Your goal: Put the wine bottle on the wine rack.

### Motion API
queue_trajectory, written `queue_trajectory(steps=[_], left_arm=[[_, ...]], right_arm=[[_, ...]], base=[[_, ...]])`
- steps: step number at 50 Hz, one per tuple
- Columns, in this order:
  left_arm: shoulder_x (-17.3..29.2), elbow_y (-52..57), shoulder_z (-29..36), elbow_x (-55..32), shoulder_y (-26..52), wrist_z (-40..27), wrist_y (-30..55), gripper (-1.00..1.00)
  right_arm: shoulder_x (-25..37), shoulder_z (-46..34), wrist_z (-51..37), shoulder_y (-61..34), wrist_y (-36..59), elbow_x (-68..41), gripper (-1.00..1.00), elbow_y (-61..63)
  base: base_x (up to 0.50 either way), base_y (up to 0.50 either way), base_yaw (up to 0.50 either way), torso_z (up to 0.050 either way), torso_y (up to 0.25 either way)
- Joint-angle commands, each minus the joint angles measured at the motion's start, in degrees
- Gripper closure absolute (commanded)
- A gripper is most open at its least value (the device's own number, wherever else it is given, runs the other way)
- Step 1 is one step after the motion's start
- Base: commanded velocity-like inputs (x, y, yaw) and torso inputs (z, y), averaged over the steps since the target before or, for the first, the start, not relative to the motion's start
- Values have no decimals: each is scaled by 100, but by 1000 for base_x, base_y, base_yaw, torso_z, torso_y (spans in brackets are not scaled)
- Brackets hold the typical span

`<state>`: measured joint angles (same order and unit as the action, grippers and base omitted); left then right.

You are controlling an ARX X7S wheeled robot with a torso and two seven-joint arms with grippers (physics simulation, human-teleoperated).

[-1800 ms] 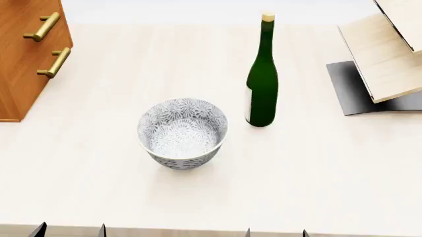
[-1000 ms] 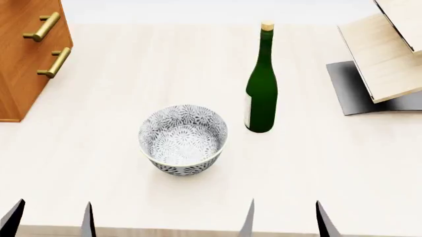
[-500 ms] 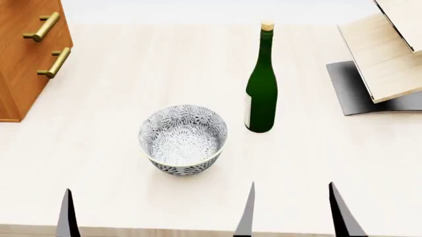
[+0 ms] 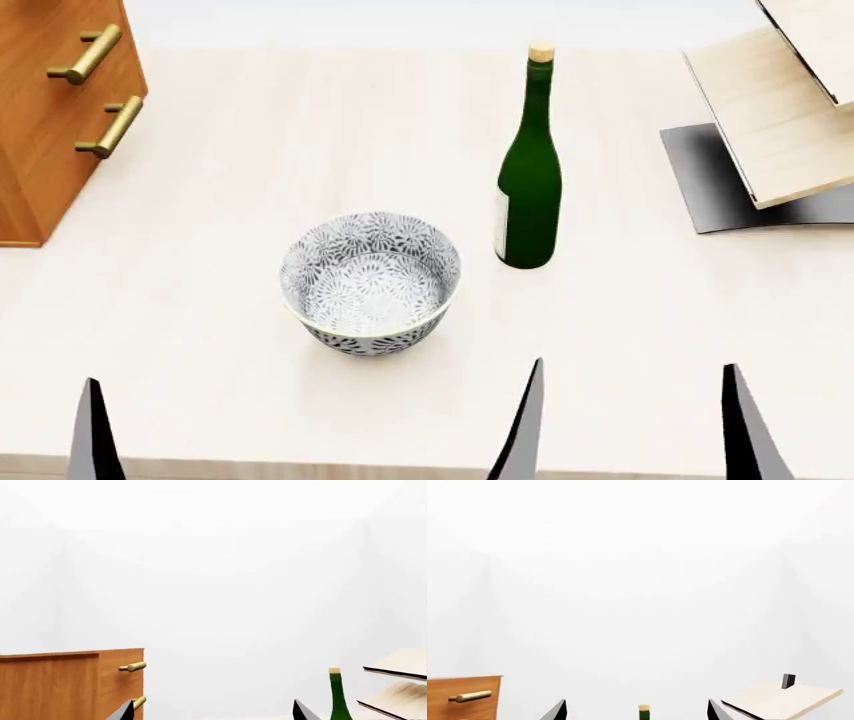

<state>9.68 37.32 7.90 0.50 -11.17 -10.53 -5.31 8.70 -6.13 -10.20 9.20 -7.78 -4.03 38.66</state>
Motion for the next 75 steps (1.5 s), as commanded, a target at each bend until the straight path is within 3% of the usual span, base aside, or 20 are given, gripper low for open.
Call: queue_trajectory(steps=[1,75], left_arm=[[65,18,70,249,-125,-134,-615,-100],[328,36,217,170,-122,-527,-630,-100]], right_arm=[[25,-9,-45,143,-1040,-59,-100,-118],[295,-318,-410,-35,-927,-102,-100,-342]], base=[[0,0,0,0,0],[147,0,0,0,0]])
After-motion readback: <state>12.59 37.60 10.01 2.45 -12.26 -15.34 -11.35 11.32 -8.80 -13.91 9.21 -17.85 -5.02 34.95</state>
